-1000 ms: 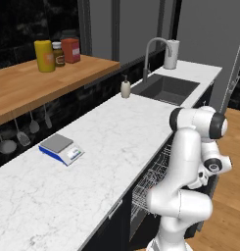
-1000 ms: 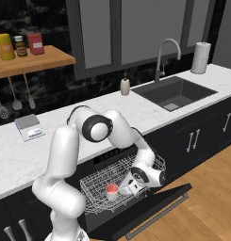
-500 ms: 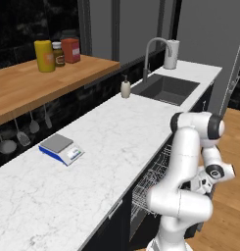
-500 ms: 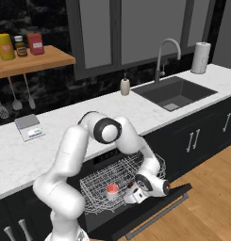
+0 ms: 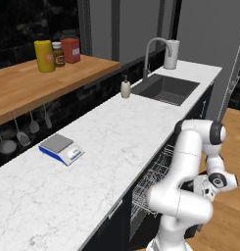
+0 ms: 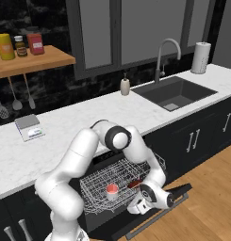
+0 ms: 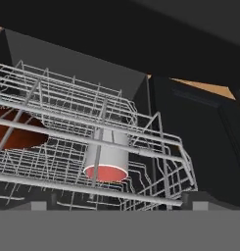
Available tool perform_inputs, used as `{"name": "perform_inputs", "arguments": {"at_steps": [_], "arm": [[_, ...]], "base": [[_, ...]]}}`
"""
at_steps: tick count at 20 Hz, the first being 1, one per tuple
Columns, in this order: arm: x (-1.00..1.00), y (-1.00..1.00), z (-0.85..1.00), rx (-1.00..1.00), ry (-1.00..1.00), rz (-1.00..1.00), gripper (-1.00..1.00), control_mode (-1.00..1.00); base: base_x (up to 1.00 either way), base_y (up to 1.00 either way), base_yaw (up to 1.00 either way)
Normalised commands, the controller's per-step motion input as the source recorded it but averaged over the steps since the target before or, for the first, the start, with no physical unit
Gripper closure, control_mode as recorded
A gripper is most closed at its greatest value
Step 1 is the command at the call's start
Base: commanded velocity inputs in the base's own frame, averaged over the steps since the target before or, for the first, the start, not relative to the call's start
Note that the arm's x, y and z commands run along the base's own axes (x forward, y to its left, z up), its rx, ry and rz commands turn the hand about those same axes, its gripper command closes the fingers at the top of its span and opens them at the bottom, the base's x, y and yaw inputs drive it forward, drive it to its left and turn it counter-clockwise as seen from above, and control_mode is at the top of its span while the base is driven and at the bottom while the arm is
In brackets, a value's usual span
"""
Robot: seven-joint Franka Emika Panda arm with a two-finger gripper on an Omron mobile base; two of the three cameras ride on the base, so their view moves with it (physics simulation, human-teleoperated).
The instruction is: Pick up the cup and bowl from the counter, place them in the dishwasher, and close the dishwasher door.
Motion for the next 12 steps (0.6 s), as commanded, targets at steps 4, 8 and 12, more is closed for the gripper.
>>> {"name": "perform_inputs", "arguments": {"at_steps": [4,8,12], "arm": [[0.43,0.14,-0.34,0.00,0.00,0.00,-1.00,-1.00],[0.60,0.28,-0.26,0.00,0.00,0.00,-1.00,-1.00],[0.64,0.39,-0.23,0.00,0.00,0.00,-1.00,-1.00]], "base": [[0.00,0.00,0.00],[0.00,0.00,0.00],[0.00,0.00,0.00]]}}
